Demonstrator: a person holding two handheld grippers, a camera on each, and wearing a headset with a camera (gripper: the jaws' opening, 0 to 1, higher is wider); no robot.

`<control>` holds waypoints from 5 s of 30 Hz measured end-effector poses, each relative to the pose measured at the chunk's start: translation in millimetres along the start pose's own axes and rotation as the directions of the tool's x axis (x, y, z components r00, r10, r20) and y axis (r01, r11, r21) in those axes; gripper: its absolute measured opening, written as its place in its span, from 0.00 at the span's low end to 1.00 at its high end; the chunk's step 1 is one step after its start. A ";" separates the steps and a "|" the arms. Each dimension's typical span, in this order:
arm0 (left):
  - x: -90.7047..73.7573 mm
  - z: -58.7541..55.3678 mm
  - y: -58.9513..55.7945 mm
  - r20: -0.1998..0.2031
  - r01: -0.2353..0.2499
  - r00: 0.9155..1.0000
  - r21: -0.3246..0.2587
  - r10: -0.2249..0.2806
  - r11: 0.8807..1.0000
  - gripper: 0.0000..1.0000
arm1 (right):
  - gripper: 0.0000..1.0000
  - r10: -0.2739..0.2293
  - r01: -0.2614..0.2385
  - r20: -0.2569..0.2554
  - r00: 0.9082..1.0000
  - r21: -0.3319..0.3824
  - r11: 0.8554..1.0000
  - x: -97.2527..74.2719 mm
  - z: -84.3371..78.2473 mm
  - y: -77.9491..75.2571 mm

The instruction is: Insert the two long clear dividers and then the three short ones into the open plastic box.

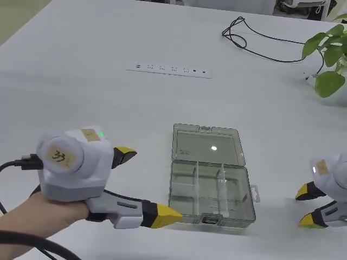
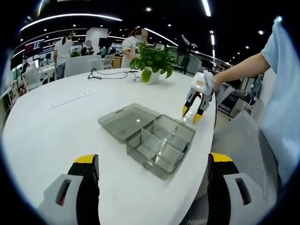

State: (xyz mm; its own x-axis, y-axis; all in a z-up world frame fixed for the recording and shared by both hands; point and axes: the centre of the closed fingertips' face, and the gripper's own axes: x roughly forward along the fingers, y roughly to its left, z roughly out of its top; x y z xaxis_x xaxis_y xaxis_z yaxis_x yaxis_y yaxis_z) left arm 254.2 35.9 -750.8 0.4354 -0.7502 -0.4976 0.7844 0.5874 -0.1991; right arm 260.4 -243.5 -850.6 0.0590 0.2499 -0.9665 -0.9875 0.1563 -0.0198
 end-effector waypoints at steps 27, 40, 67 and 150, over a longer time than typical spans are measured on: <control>23.7 10.6 -11.1 0.024 0.001 1.000 -0.078 0.001 0.997 0.88 | 0.32 -0.219 0.203 0.202 0.955 0.097 0.974 -52.5 80.5 -6.4; 40.3 37.9 -19.5 0.064 0.034 0.998 -0.143 -0.025 0.989 0.74 | 0.32 -0.277 0.290 0.362 0.890 0.019 0.957 -79.2 166.5 -3.9; 43.0 48.6 -41.2 0.163 0.194 0.977 -0.387 -0.140 0.901 0.13 | 0.32 -0.295 0.436 0.391 0.871 -0.341 0.833 -74.1 234.3 32.4; 23.2 23.8 -67.1 0.019 0.327 0.945 0.038 -0.327 0.944 0.25 | 0.02 0.248 -0.216 0.295 0.923 -0.135 0.967 -91.9 224.1 48.8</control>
State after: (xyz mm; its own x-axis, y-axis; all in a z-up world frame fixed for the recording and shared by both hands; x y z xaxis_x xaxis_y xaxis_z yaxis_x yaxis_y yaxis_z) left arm 222.2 -28.2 -728.8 0.1628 -0.9067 -0.3891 0.9000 0.2981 -0.3181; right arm 239.5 -44.7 -705.4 -0.1472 0.5510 -0.8214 -0.9873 -0.0323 0.1553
